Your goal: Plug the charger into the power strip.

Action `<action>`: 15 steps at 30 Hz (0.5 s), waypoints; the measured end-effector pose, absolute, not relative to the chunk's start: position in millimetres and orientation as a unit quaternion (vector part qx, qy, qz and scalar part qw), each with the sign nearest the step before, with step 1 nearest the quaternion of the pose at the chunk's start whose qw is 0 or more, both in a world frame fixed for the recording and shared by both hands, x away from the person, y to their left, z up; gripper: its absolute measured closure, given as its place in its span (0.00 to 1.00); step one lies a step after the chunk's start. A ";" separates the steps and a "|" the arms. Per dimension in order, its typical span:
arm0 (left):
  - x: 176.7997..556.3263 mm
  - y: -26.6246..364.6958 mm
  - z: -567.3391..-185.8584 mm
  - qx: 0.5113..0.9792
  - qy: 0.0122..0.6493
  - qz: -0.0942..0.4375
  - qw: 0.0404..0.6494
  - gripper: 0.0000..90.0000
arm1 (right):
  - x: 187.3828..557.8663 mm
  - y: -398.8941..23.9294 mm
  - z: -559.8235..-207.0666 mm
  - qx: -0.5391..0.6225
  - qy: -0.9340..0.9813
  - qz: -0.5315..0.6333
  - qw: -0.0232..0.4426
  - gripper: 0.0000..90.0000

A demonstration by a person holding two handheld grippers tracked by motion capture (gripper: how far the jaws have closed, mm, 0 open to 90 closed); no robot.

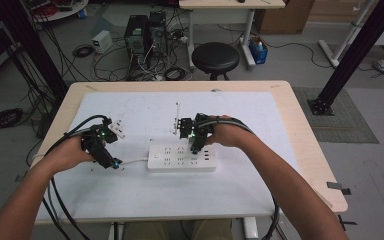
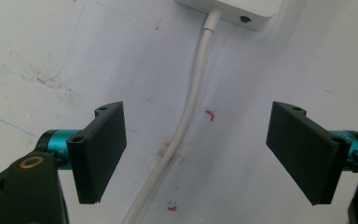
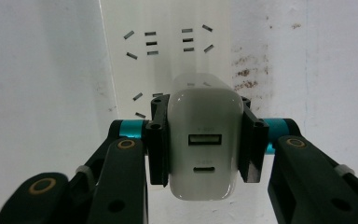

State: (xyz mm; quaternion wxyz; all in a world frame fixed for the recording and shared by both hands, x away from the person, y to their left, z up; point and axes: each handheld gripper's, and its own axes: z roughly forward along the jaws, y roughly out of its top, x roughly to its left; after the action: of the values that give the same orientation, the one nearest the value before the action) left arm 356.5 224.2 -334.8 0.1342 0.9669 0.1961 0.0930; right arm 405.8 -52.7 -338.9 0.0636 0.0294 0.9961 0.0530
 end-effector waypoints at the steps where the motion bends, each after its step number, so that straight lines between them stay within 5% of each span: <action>1: 357.0 224.8 -334.4 0.968 0.193 0.093 0.131 0.22 | 405.3 -52.2 -339.8 0.032 0.996 0.050 0.064 0.69; 15: 357.2 227.7 -335.1 0.967 0.197 0.094 0.130 0.22 | 405.9 -44.8 -352.3 0.008 0.997 0.033 0.070 0.69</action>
State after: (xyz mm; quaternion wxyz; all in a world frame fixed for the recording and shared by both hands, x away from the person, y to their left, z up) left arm 357.2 227.7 -335.1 0.1301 0.9672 0.1970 0.0940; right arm 405.9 -44.8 -352.3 0.0697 0.0083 0.9970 0.0332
